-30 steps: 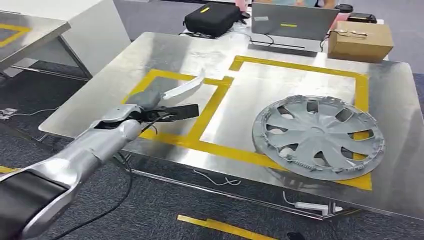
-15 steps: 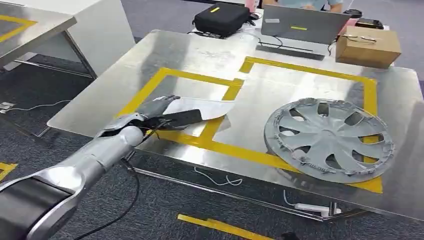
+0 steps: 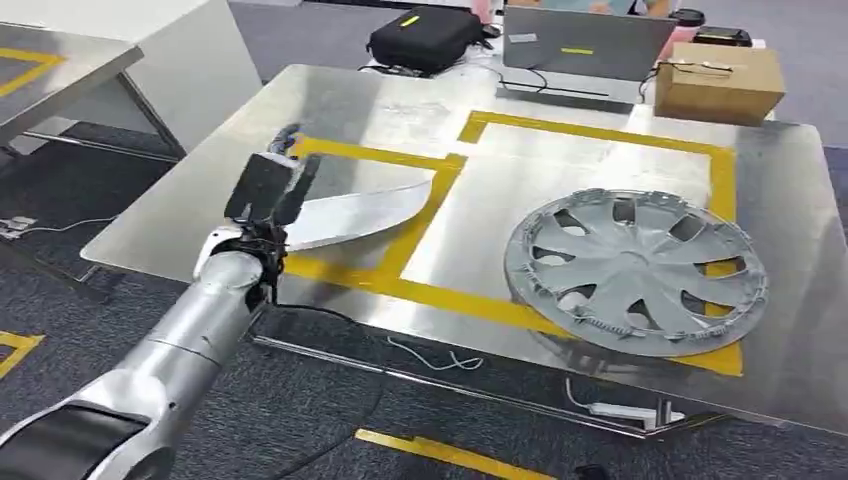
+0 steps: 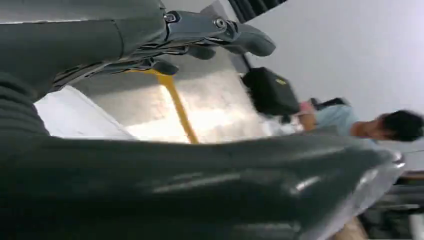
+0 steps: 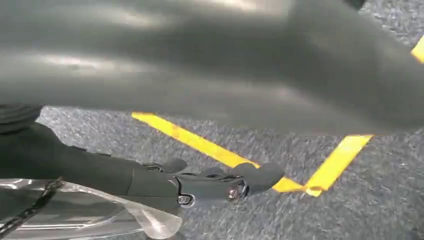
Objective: Take the parts from the cabinet and place them on the table.
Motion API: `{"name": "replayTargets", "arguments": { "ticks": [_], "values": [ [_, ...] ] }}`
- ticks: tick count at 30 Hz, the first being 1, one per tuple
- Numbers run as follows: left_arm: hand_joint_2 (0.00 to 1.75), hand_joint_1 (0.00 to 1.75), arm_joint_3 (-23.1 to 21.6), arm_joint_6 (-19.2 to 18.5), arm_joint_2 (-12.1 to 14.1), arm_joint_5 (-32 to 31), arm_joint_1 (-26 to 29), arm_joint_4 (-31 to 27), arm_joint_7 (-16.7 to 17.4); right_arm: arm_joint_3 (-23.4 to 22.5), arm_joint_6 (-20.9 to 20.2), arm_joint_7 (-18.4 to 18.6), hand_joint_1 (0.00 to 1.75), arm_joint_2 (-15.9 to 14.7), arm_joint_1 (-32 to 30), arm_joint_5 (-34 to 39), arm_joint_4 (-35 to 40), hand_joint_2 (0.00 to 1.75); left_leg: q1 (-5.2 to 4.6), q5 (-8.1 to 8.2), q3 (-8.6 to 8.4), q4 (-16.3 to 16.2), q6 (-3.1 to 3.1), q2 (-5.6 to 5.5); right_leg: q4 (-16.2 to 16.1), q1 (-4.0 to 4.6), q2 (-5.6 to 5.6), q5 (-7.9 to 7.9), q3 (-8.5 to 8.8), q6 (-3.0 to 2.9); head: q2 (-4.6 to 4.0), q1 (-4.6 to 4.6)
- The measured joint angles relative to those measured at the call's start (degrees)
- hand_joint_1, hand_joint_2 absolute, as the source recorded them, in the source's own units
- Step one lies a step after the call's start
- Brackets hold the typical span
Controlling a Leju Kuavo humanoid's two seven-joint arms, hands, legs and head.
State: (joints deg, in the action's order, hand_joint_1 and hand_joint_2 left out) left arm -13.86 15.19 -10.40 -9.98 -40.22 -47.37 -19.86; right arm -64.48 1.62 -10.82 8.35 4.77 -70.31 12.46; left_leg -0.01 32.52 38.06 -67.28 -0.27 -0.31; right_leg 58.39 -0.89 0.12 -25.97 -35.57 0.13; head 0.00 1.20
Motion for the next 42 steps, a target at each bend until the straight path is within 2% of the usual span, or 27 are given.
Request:
{"name": "replayTargets", "arguments": {
  "ticks": [2,3,4,6,7,8,9,12,13,14,16,17,18,19,21,22,23,24,27,28,30,32,33,35,37,39,42],
  "values": [
    [0.0,0.0,-0.07,0.83,-0.13,4.16,2.01,-4.37,-0.68,0.0,0.28,-0.04,0.0,0.0,-0.02,0.18,0.0,0.0,0.01,3.82,2.43,-8.1,-0.19,0.0,0.01,0.1,-0.13,0.45,-0.58,-0.19,0.0,0.0],
    [0.0,0.0,-0.09,1.05,-0.13,5.05,3.03,-6.12,-0.68,0.0,0.37,-0.07,0.0,0.0,-0.06,0.22,0.0,0.0,0.01,3.99,2.21,-8.97,-0.14,0.0,0.01,0.16,-0.14,0.78,-0.94,-0.19,0.0,0.02],
    [0.0,0.0,-0.09,1.25,-0.13,5.5,3.77,-7.95,-0.66,0.0,0.42,-0.07,0.0,0.02,-0.1,0.31,0.0,0.0,0.0,2.89,0.7,-7.22,0.09,0.0,0.01,0.26,-0.13,1.17,-1.35,-0.15,0.0,0.02],
    [0.0,0.0,-0.18,1.42,-0.18,6.01,4.35,-10.73,-0.55,0.0,0.46,-0.09,0.0,0.07,-0.09,0.37,0.0,0.0,-0.12,-0.41,-4.6,1.3,0.86,0.0,0.01,0.47,-0.12,1.94,-2.07,-0.05,0.0,0.0],
    [0.0,0.0,-0.26,1.47,-0.24,6.22,4.36,-12.26,-0.51,0.0,0.48,-0.15,0.0,0.15,-0.02,0.37,0.0,0.0,-0.4,-1.74,-8.74,7.48,1.68,0.01,0.02,0.54,-0.15,2.48,-2.37,0.05,0.0,0.0],
    [0.0,0.0,-0.35,1.6,-0.31,6.51,4.42,-13.52,-0.51,-0.02,0.52,-0.22,0.0,0.35,-0.06,0.39,0.0,0.0,-0.65,-1.07,-9.38,9.53,1.76,0.18,0.11,0.89,-0.14,2.8,-2.68,0.32,0.0,-0.11],
    [0.0,0.0,-0.44,1.66,-0.46,7.12,4.5,-14.29,-0.71,0.0,0.57,-0.31,0.0,0.35,0.01,0.42,0.0,0.0,-0.74,-1.88,-8.94,9.45,1.6,0.24,-0.04,0.63,-0.23,3.26,-2.74,0.68,0.0,-0.13],
    [0.0,0.0,-0.46,1.86,-0.2,9.79,6.4,-17.09,-1.27,-0.02,0.87,-0.29,0.0,0.37,-0.19,0.74,0.0,0.0,-0.95,-3.54,-8.44,9.98,2.41,0.29,-0.89,0.38,-0.28,4.72,-2.97,1.81,0.0,0.07],
    [0.0,0.0,-0.57,1.99,-0.04,10.69,7.07,-18.62,-1.32,-0.07,1.03,-0.28,0.0,0.37,-0.25,0.99,0.0,0.0,-0.57,-4.51,-7.96,10.34,2.61,0.61,-0.27,0.24,-0.17,3.07,-3.46,2.04,0.0,0.11],
    [0.0,0.0,-0.76,1.99,0.13,11.23,7.67,-19.82,-1.29,-0.11,1.05,-0.26,0.0,0.37,-0.43,1.09,0.0,0.0,-0.51,-5.07,-7.14,10.34,3.04,0.59,1.62,0.28,-0.19,-0.15,-4.74,2.24,0.0,-0.08],
    [0.0,0.0,-1.05,2.01,0.85,11.8,9.24,-22.28,-1.29,-0.15,1.09,-0.02,0.0,0.37,-0.59,1.36,0.0,0.0,-0.48,-6.29,-5.52,10.33,3.29,0.57,10.19,0.13,-0.2,-6.86,-6.77,2.62,0.0,-0.2],
    [0.0,0.0,-1.05,2.01,1.39,12.06,10.26,-23.3,-1.29,-0.15,1.14,-0.02,0.0,0.37,-0.59,1.6,0.0,0.0,-0.48,-6.96,-4.54,10.3,3.21,0.61,14.76,0.14,-0.22,-8.89,-7.65,2.82,0.0,-0.17],
    [0.0,0.0,-1.05,2.01,1.88,12.3,11.16,-23.97,-1.27,-0.15,1.14,-0.02,0.0,0.39,-0.61,1.6,0.0,0.0,-0.47,-7.59,-3.7,10.26,3.08,0.64,17.01,0.12,-0.23,-8.87,-7.55,2.96,0.0,-0.22],
    [0.0,0.0,-1.05,2.01,2.27,12.39,11.93,-24.58,-1.27,-0.15,1.16,-0.04,0.0,0.39,-0.65,1.66,0.0,0.0,-0.45,-8.17,-2.88,10.21,2.96,0.67,16.97,0.06,-0.22,-7.53,-6.37,3.07,0.0,-0.13],
    [0.0,0.0,-1.05,2.01,2.84,12.43,12.75,-25.68,-1.27,-0.18,1.2,-0.04,0.0,0.37,-0.71,1.71,0.0,0.0,-0.29,-9.28,-1.26,10.03,2.57,0.65,11.11,-0.04,-0.23,-3.79,-0.9,3.12,0.0,-0.2],
    [0.0,0.0,-1.05,2.01,3.06,12.43,12.87,-26.15,-1.27,-0.17,1.22,-0.04,0.0,0.37,-0.63,1.71,0.0,0.0,-0.25,-9.8,-0.7,9.87,2.25,0.55,5.88,-0.14,-0.23,-3.41,3.16,3.14,0.0,-0.22],
    [0.0,0.0,-1.05,2.01,3.23,12.41,12.94,-26.82,-1.27,-0.17,1.22,-0.07,0.0,0.39,-0.41,1.71,0.0,0.0,-0.51,-10.13,-0.22,9.57,1.91,0.5,0.51,-0.19,-0.19,-5.33,7.5,3.08,0.0,-0.28],
    [0.0,0.0,-1.03,2.01,3.45,12.41,12.89,-27.31,-1.29,-0.17,1.22,-0.09,0.0,0.37,-0.26,1.75,0.0,0.0,-0.58,-10.42,0.04,9.21,1.68,0.56,-2.2,-0.05,0.0,-5.98,9.29,2.78,0.0,-0.22],
    [0.0,0.0,-1.05,1.97,4.31,12.61,13.94,-28.07,-1.27,-0.2,1.25,-0.09,0.0,0.39,-0.36,2.03,0.0,0.0,-0.52,-12.04,0.27,9.42,0.69,0.64,-2.07,0.15,0.06,-5.53,7.69,1.4,0.0,-0.24],
    [0.0,0.0,-1.03,1.97,4.85,12.61,14.63,-28.36,-1.29,-0.22,1.25,-0.13,0.0,0.48,-0.47,2.14,0.0,0.0,-0.28,-11.11,0.53,9.04,0.32,0.48,-2.19,-0.13,-0.27,-4.96,7.31,0.85,0.0,-0.35],
    [0.0,0.0,-0.92,1.97,5.84,12.39,16.12,-29.36,-1.29,-0.57,1.44,-0.09,0.0,0.48,-0.53,2.43,0.0,0.0,-0.09,-4.29,2.2,3.6,-0.39,0.43,-2.08,-0.02,-0.39,-3.77,6.64,-0.24,0.0,-0.22],
    [0.0,0.0,-0.81,1.97,6.73,12.17,17.31,-29.89,-1.32,-0.87,1.55,-0.11,0.0,0.48,-0.63,2.6,0.0,0.0,0.02,1.18,4.14,-5.55,-0.77,0.44,-1.96,0.19,-0.38,-2.5,4.98,-0.33,0.0,-0.09],
    [0.0,0.0,-0.77,1.95,7.02,11.99,17.96,-30.07,-1.32,-1.05,1.57,-0.11,0.0,0.48,-0.69,2.71,0.0,0.0,0.03,1.61,4.35,-8.31,-0.79,0.44,-1.8,0.23,-0.4,-1.97,4.19,-0.36,0.0,-0.09],
    [0.0,0.0,-0.61,1.84,7.77,11.64,19.83,-30.68,-1.32,-1.18,1.62,-0.07,0.0,0.48,-0.8,2.86,0.0,0.0,0.03,-1.62,1.61,-7.07,-0.53,0.44,-1.48,0.39,-0.41,-0.83,2.29,-0.32,0.0,-0.09],
    [0.0,0.0,-0.31,1.67,8.32,11.21,21.01,-31.65,-1.32,-1.53,1.64,0.04,0.0,0.5,-0.84,3.11,0.0,0.0,-0.01,-4.51,-4.74,1.51,0.14,0.43,-1.14,0.57,-0.35,0.08,0.83,-0.17,0.0,-0.11],
    [0.0,0.0,0.07,1.29,8.79,10.97,21.96,-32.78,-1.32,-1.62,1.66,0.02,0.0,0.59,-0.91,3.37,0.0,0.0,-0.27,-2.16,-10.3,10.16,0.84,0.4,-0.86,0.92,-0.27,0.76,0.12,0.38,0.0,-0.06],
    [0.0,0.0,0.59,0.22,9.57,10.18,23.89,-34.19,-1.27,-1.88,1.68,0.0,0.0,0.7,-0.92,3.63,0.0,0.0,-0.71,-2.96,-9.65,10.59,1.51,0.36,-1.42,0.53,-0.33,2.32,0.09,1.54,0.0,-0.2]
  ]
}}
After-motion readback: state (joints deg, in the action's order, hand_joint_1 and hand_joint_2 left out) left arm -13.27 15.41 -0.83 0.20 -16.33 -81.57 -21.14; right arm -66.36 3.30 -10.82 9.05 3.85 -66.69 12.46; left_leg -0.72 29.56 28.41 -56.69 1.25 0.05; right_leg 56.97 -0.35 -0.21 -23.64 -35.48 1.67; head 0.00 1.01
